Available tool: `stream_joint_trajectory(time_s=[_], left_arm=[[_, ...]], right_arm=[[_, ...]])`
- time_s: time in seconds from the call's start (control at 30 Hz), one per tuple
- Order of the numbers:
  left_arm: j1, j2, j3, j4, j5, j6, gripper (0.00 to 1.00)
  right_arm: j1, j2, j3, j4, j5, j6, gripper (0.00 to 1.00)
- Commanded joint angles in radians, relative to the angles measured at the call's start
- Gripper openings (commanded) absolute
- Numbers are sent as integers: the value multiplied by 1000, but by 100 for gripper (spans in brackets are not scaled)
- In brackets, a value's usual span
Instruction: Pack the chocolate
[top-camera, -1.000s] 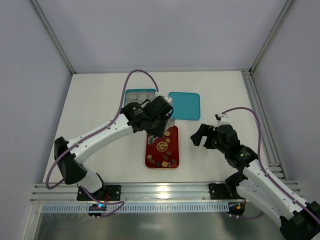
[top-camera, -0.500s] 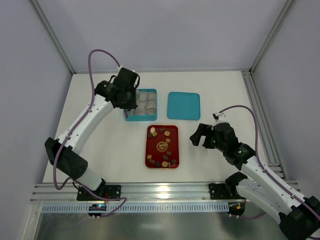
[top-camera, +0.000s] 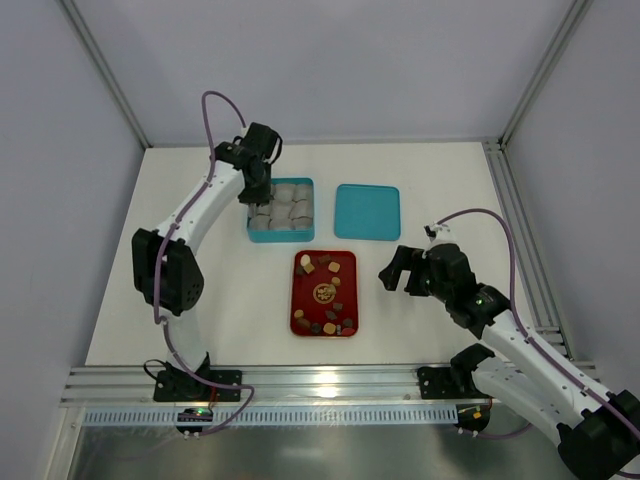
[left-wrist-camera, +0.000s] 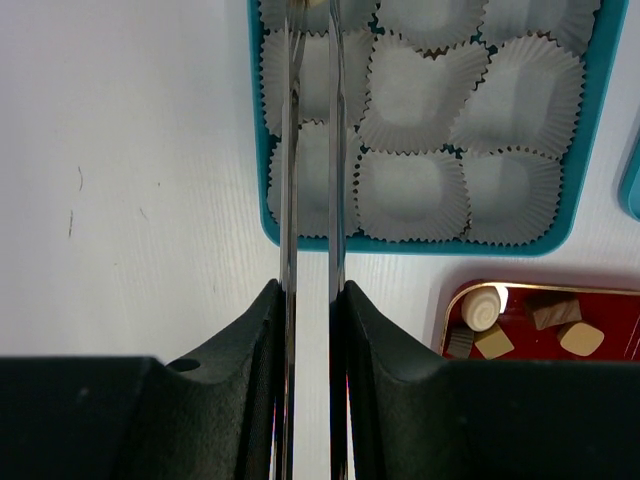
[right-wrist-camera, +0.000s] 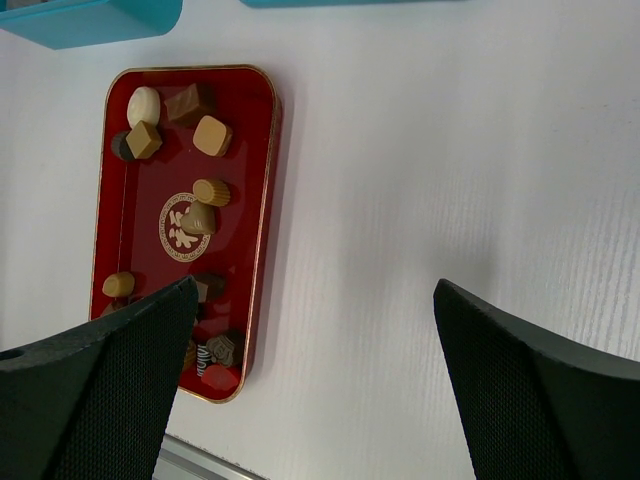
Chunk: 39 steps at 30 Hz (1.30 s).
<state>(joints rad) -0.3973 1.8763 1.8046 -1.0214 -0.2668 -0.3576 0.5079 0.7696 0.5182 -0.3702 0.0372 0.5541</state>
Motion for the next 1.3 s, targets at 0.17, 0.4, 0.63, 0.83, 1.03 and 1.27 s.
stream_joint_trajectory(time_s=[0.17, 0.4, 0.63, 0.83, 1.03, 1.27], left_arm=[[12, 24, 68, 43, -11, 22, 13], [12, 32, 52, 44, -2, 17, 15], [12, 34, 38, 52, 1, 19, 20], [12, 40, 36, 53, 8, 17, 21], [12, 38, 29, 50, 8, 17, 25], [12, 34, 39, 46, 1, 20, 32]], right_arm=[[3, -32, 20, 5, -3, -6, 100], [4, -24, 14, 13, -5, -3, 100], [4, -23, 11, 17, -5, -3, 100], [4, -24, 9, 17, -5, -2, 100], [4, -27, 9, 16, -5, -2, 100], [4, -44, 3, 8, -5, 1, 100]])
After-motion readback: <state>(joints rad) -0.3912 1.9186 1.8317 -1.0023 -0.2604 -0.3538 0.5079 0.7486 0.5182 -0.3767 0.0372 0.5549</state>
